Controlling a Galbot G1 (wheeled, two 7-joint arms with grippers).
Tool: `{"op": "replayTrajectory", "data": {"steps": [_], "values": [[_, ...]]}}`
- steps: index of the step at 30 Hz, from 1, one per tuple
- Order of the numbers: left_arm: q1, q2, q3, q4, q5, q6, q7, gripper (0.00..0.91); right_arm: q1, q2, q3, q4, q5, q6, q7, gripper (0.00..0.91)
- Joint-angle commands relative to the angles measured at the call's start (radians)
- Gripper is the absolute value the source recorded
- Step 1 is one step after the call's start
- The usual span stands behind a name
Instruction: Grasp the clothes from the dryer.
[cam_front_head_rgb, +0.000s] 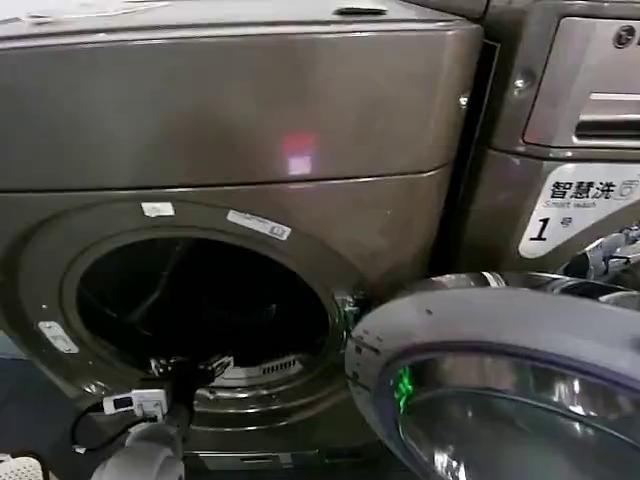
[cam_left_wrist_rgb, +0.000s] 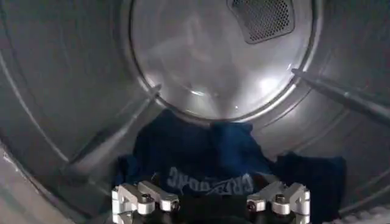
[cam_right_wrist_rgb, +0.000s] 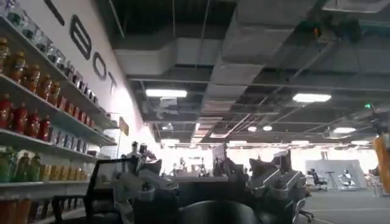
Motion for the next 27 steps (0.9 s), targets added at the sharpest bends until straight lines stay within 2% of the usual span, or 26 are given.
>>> {"op": "replayTrajectory", "data": {"steps": [1,9,16,22,27], "values": [[0.000,0.000,-0.001,0.001,0.000,0.049,0.001,0.907,0.000,0.000,0.000,-0.001,0.000,0.000,0.000,0.907],[0.002,0.000,0.000,0.001,-0.001,0.049,0.001,0.907,0.005,0.002,-0.009,0.004,-0.002,0.000,0.001,0.907],[-0.009,0.000,0.002,0.025,0.018,0.049,-0.005,0.907,0.008,0.003,-0.024,0.000,-0.024,0.028,0.004,0.907],[-0.036,-0.003,0.007,0.043,0.021,0.007,-0.019,0.907,0.011,0.003,-0.032,-0.001,-0.030,0.036,0.003,0.907],[-0.076,0.002,0.005,0.078,0.023,0.026,-0.009,0.907,0.015,0.000,-0.037,0.003,-0.030,0.036,0.003,0.907]]}}
